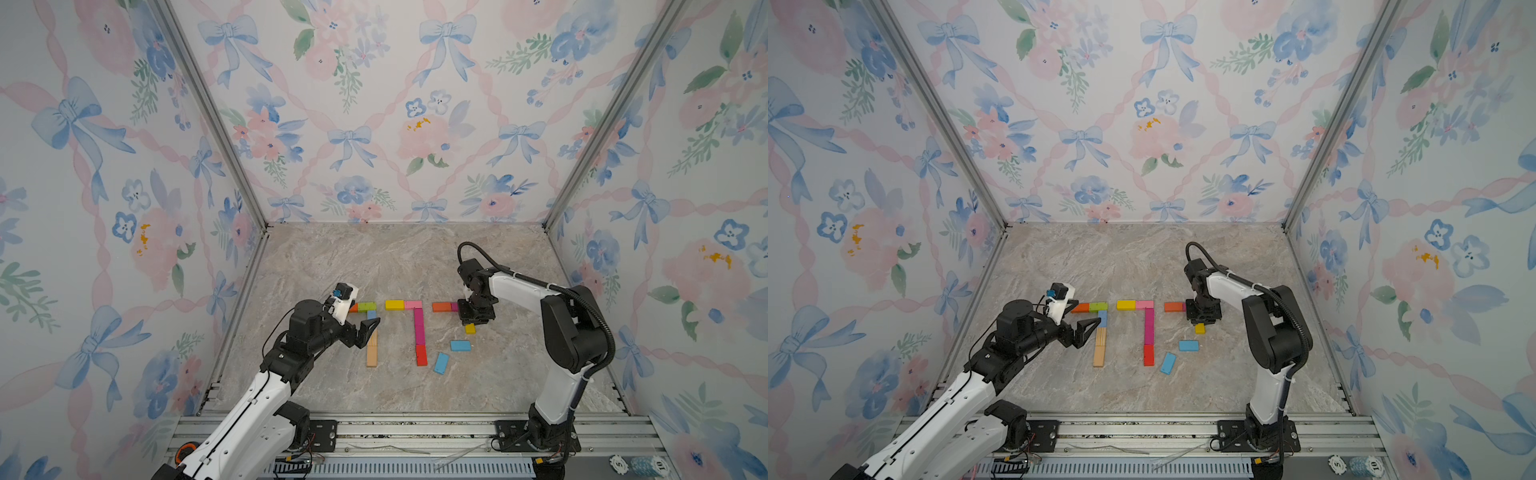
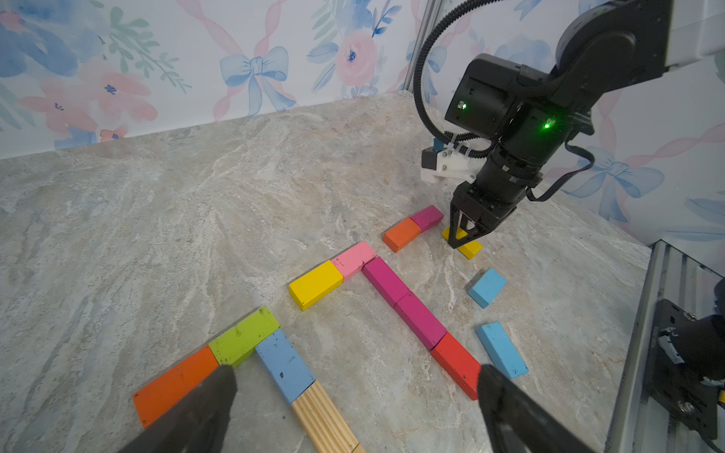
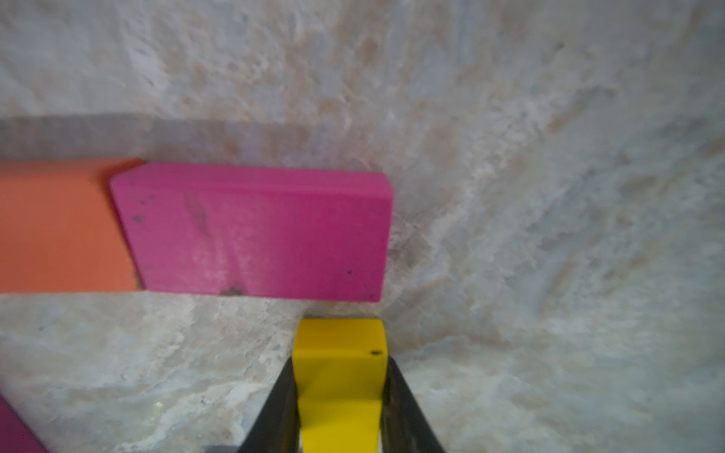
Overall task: Assemble the number 7 with building blocks
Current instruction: Assemble the building block at the center of the board.
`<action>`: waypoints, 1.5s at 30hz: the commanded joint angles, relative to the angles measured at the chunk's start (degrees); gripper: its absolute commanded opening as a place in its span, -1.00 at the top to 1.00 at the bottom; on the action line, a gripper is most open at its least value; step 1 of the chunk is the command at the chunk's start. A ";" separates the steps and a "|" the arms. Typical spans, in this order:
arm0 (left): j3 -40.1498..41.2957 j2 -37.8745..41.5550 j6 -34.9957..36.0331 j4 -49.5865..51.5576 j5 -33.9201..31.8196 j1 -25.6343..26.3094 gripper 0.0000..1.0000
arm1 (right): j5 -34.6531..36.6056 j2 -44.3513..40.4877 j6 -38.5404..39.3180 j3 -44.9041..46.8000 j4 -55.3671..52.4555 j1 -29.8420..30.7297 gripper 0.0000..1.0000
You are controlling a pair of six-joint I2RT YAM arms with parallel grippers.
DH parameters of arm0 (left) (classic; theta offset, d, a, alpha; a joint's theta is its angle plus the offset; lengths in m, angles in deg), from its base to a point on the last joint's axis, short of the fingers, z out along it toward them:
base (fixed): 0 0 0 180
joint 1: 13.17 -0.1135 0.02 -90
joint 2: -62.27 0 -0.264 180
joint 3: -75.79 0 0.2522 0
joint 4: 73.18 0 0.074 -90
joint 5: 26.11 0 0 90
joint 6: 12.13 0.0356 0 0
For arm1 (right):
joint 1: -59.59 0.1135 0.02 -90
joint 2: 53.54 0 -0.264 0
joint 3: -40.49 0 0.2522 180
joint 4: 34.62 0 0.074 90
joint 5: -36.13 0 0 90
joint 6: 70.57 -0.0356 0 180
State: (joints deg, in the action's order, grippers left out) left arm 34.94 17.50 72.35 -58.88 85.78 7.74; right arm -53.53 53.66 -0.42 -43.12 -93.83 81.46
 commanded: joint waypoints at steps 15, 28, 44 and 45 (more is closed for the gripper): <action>0.79 -0.38 1.07 0.65 -0.09 -0.45 -0.96 | 2.12 4.05 0.98 -3.02 -0.55 0.77 0.60; 0.80 -0.31 1.07 0.69 -0.09 -0.44 -0.96 | 1.68 4.95 0.82 -3.20 0.19 0.74 0.60; 0.74 -0.13 1.12 0.69 0.20 -0.50 -0.96 | 1.42 5.39 0.18 -3.61 0.57 0.76 0.61; 0.81 -0.06 1.07 0.62 0.17 -0.51 -0.96 | 1.42 5.43 0.19 -3.62 0.56 0.78 0.61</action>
State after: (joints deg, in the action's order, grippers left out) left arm 34.94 17.19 72.35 -58.88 85.80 7.74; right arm -52.52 56.24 0.19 -46.57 -94.88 81.56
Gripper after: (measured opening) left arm 0.979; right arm 0.302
